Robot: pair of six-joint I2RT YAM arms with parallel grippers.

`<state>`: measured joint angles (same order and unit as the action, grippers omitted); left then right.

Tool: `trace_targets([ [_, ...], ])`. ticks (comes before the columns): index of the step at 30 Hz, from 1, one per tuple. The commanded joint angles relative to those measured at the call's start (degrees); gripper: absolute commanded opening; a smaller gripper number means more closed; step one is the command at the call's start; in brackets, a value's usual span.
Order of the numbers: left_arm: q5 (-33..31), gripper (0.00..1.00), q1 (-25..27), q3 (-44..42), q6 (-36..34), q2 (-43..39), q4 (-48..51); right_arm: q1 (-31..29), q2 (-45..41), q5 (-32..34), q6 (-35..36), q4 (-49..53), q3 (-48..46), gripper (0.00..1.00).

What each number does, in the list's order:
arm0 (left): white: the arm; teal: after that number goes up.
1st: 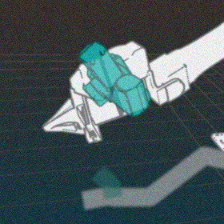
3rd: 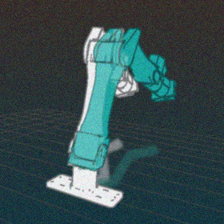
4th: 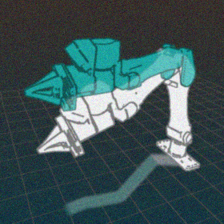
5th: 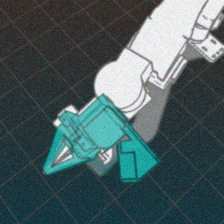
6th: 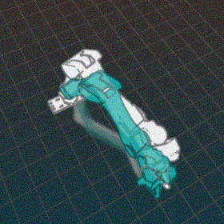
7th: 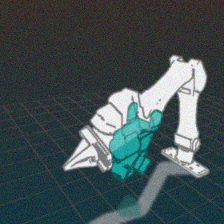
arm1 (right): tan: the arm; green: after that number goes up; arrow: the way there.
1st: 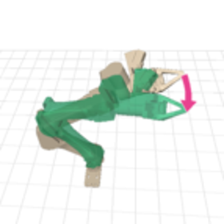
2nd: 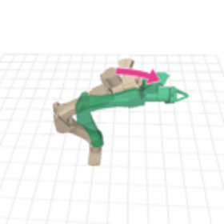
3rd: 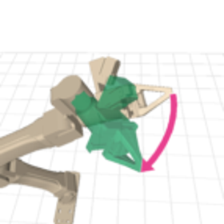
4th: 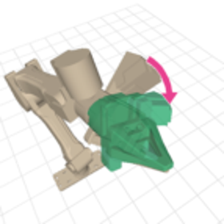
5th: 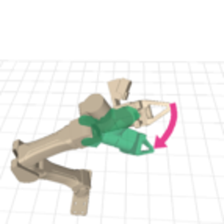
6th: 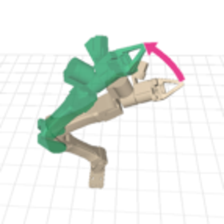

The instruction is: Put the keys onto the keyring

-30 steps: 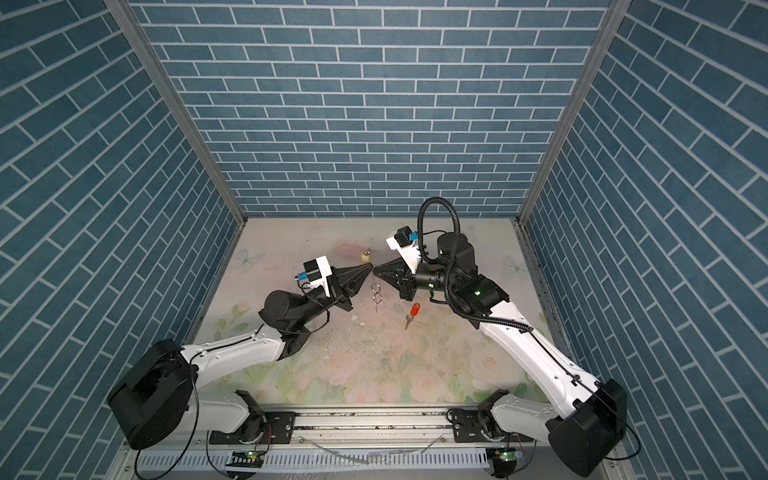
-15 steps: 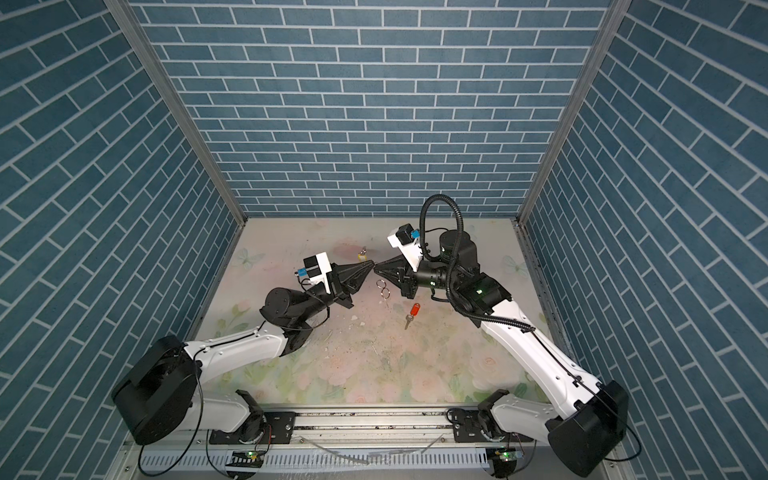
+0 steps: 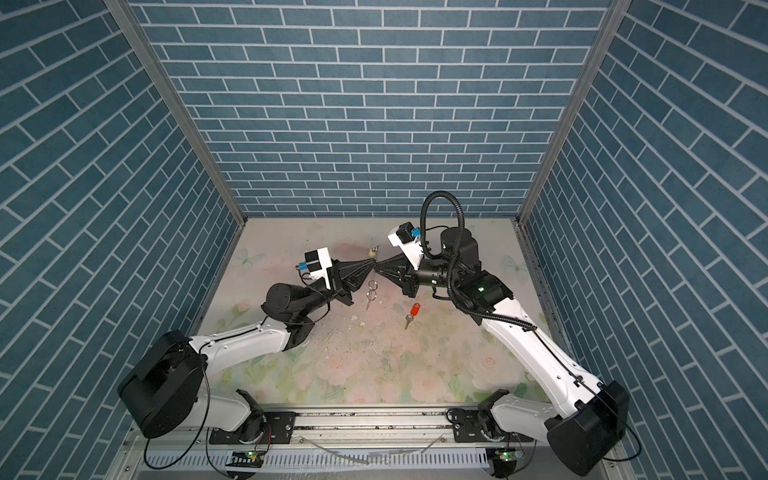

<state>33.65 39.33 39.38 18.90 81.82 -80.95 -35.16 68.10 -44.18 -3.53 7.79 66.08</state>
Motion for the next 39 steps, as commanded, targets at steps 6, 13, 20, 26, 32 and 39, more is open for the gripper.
trace_targets([
  [6,6.8,0.0,1.0,3.6,3.9,2.1,1.4,-1.4,-0.1,-3.0,3.7,-1.1,2.5,0.11],
  [13,9.3,0.0,1.0,4.8,4.7,2.1,4.8,-1.3,-0.5,0.2,4.8,-0.2,2.6,0.17],
  [20,10.0,0.0,0.9,5.0,4.8,1.7,5.5,-1.3,-1.0,2.0,5.4,0.5,2.7,0.21],
  [26,9.9,0.0,0.8,4.7,4.8,1.4,5.7,-1.3,-2.2,3.1,6.4,1.6,2.7,0.24],
  [32,9.7,0.0,0.5,4.1,4.7,1.0,6.1,-1.2,-3.5,3.8,7.9,3.7,3.3,0.24],
  [39,8.2,0.0,-1.0,2.4,6.4,0.3,2.4,-1.2,-3.8,4.0,12.3,10.9,4.0,0.24],
])
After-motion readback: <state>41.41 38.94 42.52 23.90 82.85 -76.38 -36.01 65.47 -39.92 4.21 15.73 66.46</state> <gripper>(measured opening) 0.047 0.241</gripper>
